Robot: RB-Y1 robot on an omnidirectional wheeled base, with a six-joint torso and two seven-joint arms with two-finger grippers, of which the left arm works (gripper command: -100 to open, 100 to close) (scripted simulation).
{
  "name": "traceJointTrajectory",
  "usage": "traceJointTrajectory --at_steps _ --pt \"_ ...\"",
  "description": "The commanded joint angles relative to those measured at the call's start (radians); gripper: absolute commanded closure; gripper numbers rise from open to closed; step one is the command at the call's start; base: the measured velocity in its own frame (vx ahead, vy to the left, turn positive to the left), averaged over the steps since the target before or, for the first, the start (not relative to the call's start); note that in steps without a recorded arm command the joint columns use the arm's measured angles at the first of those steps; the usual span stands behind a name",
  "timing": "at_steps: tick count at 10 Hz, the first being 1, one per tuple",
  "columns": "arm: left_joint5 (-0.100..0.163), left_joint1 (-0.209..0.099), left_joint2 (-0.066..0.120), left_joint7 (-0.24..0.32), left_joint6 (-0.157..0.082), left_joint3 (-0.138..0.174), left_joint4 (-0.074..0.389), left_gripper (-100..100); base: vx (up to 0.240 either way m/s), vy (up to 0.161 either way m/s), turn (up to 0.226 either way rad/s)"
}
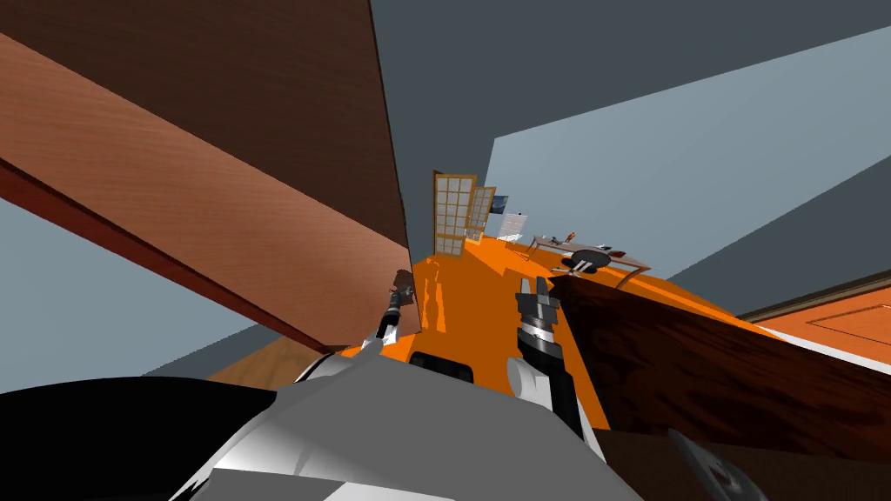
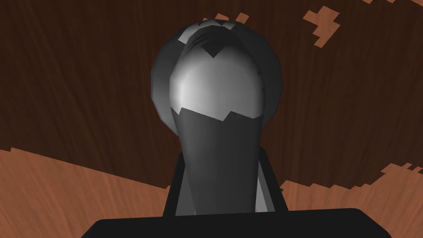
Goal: Push the door open
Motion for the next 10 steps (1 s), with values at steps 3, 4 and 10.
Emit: traceJointTrajectory --at_steps 3,4,10 --pt "0.025 -0.005 0.021 -0.006 -0.022 0.039 0.031 100 0.164 -0.058 0.053" --pt "0.03 -0.005 0.023 -0.009 -0.023 0.048 0.032 100 0.202 -0.077 0.075" --pt "0.058 -0.001 0.034 -0.024 -0.028 0.09 0.04 100 0.175 -0.032 0.046"
